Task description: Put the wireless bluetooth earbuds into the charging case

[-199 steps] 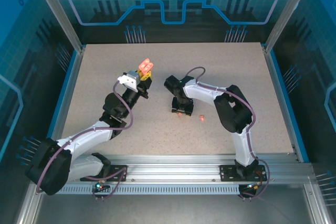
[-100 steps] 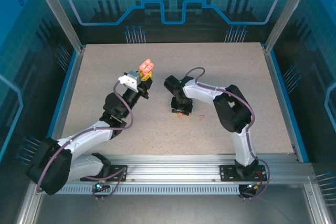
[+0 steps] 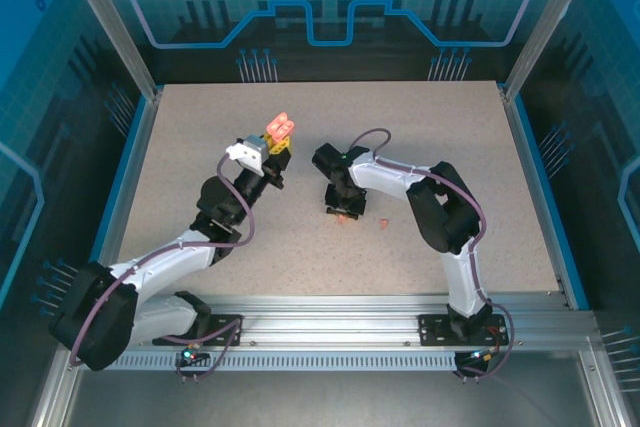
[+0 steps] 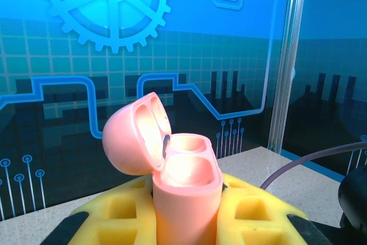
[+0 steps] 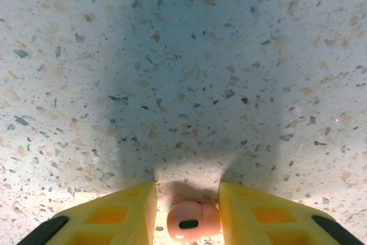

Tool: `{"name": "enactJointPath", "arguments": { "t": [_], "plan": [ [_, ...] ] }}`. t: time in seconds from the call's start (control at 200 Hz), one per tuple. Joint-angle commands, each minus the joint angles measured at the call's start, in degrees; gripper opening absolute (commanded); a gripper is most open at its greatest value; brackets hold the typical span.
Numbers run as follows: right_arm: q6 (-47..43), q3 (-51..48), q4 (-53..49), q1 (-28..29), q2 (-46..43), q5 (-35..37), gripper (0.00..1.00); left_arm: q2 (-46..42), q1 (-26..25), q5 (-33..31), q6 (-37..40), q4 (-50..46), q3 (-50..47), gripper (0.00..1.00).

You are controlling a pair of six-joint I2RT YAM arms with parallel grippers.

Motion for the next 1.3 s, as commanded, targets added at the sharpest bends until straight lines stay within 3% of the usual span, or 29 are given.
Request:
{"name": "enactJointPath", "arguments": {
  "t": [0.0, 0.925, 1.035, 1.296],
  "plan": [
    [-0.09, -1.85, 0.24, 0.46, -0.72, -1.02, 0.35, 0.15, -0.3, 1.04, -0.04, 1.17, 1.94, 0.0],
    [-0.73, -3.95, 0.5, 1.25, -1.53, -0.97, 0.31, -0.04, -0.36, 1.46, -0.05, 0.36, 2.51, 0.0],
    [-0.94, -3.75, 0.51, 1.56, -1.94, -1.02, 0.35, -0.04, -0.4, 1.55, 0.04, 0.25, 2.56, 0.0],
    [-1.17, -3.72, -0.46, 1.94, -2.58, -0.57, 0.35, 0.08, -0.38, 1.66, 0.05, 0.02, 2.82, 0.0]
  ]
}}
